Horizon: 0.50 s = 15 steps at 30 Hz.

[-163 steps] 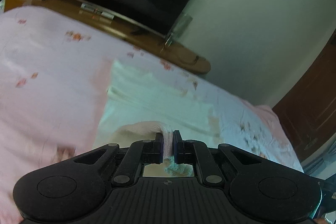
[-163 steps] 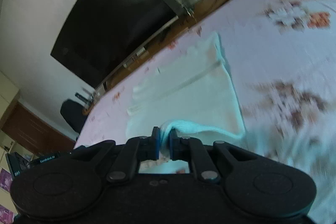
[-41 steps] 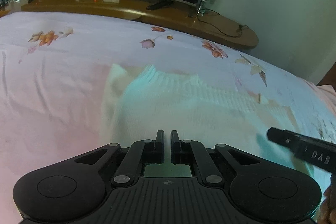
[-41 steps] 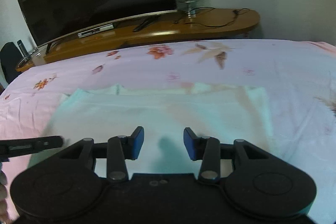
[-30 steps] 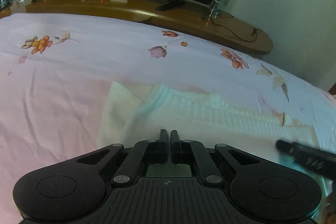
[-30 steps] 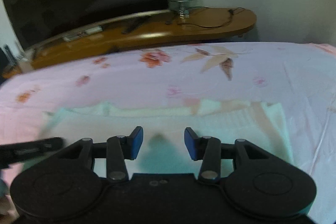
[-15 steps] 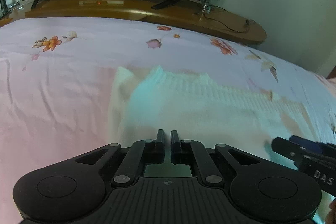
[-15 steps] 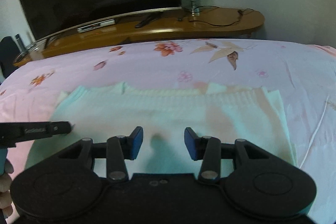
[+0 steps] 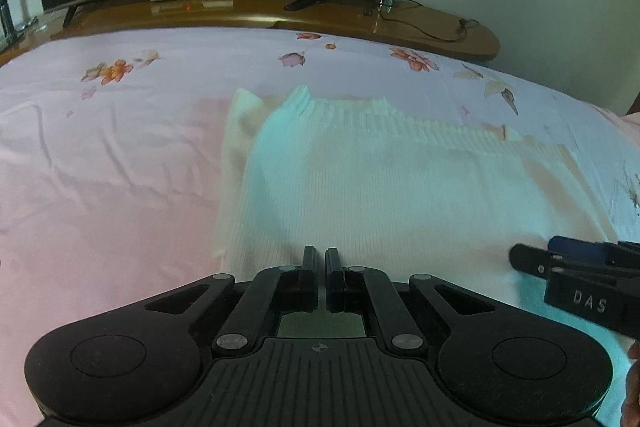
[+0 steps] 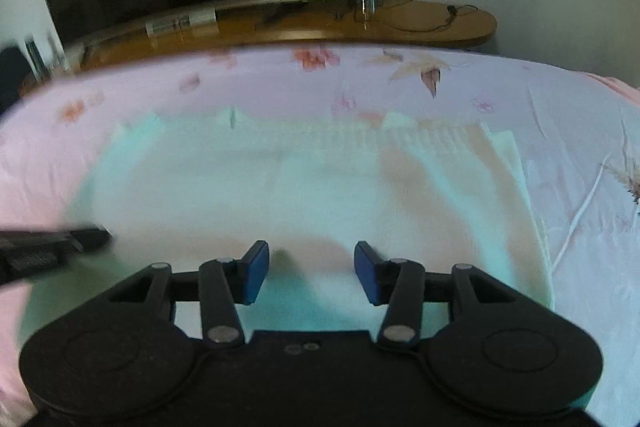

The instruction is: Fold small clothes

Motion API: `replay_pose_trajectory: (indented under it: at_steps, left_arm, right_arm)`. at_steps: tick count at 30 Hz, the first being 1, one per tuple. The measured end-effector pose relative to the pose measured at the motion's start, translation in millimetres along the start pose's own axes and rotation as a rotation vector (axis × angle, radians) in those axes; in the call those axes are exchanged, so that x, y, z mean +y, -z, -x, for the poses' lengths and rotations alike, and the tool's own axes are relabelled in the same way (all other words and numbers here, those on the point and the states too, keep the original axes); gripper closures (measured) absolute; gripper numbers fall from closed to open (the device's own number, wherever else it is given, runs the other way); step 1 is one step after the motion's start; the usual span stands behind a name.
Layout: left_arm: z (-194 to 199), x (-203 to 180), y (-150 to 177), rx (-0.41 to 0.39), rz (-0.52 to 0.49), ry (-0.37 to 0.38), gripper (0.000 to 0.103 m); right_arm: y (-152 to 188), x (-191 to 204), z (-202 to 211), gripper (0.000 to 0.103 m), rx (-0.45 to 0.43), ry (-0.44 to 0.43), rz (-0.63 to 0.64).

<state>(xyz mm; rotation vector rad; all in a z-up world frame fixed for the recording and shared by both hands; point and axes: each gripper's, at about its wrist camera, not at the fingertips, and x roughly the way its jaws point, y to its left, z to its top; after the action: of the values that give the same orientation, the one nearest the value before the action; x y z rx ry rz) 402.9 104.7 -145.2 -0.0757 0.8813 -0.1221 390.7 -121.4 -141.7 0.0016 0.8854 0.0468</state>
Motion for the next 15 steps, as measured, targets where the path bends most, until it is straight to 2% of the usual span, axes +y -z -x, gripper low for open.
replay_pose_trajectory:
  at_steps: [4, 10, 15]
  left_arm:
    - [12.4, 10.5, 8.9, 0.046, 0.053, 0.054, 0.099]
    - [31.3, 23.2, 33.9, 0.092, 0.114, 0.085, 0.099]
    - [46.9, 33.5, 58.6, 0.083, 0.209, 0.116, 0.099]
  right_arm:
    - [-3.1, -6.1, 17.1, 0.056, -0.028, -0.04, -0.067]
    - [1.9, -8.7, 33.2, 0.053, -0.041, -0.058, -0.069]
    - [10.8, -4.9, 40.3, 0.053, -0.035, -0.077, -0.066]
